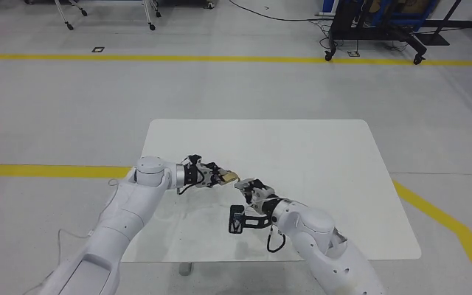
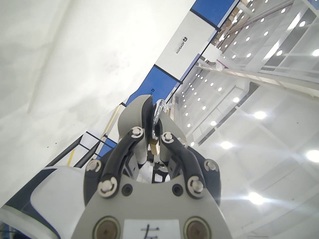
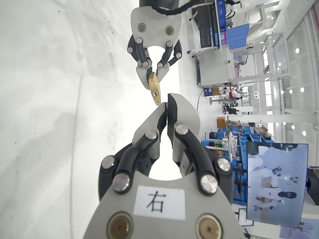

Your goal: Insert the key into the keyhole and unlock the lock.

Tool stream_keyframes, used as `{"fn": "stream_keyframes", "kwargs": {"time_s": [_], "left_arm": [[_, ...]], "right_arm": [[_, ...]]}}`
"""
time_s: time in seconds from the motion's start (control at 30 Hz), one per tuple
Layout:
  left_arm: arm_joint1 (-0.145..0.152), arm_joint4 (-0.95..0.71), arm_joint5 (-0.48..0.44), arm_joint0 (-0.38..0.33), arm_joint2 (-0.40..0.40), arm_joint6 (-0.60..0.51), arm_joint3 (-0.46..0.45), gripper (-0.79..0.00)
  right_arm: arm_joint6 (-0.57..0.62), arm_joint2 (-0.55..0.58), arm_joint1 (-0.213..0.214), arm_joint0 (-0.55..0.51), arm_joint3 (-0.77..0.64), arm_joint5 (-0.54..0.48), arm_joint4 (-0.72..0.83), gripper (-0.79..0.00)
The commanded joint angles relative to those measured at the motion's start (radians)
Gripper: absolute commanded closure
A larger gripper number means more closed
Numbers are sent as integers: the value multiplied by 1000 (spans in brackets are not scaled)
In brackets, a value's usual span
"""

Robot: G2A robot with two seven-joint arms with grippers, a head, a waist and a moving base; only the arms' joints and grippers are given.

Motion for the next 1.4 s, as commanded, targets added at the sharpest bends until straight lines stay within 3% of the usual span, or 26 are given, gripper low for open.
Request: {"fn": "stream_keyframes", "kwargs": {"time_s": [0.0, 0.1, 0.4, 0.73, 1.37], "left_arm": [[-1, 0, -16, 3, 6, -33, -2, 0], [-3, -2, -37, 3, 10, -40, 3, 0], [-17, -42, -50, -5, 19, -54, 33, 0], [-26, -48, -67, -16, 27, -53, 56, 0], [-31, -21, -99, -17, 33, -45, 62, 0]], "right_arm": [[-136, 21, 13, -13, 17, 18, -29, 0], [-263, 39, 29, -3, 51, 33, -82, 0], [-395, 17, 48, 16, 130, 175, -231, 0], [-391, 16, 54, 22, 162, 202, -213, 0], [-340, 4, 61, 48, 146, 128, -169, 0]]}}
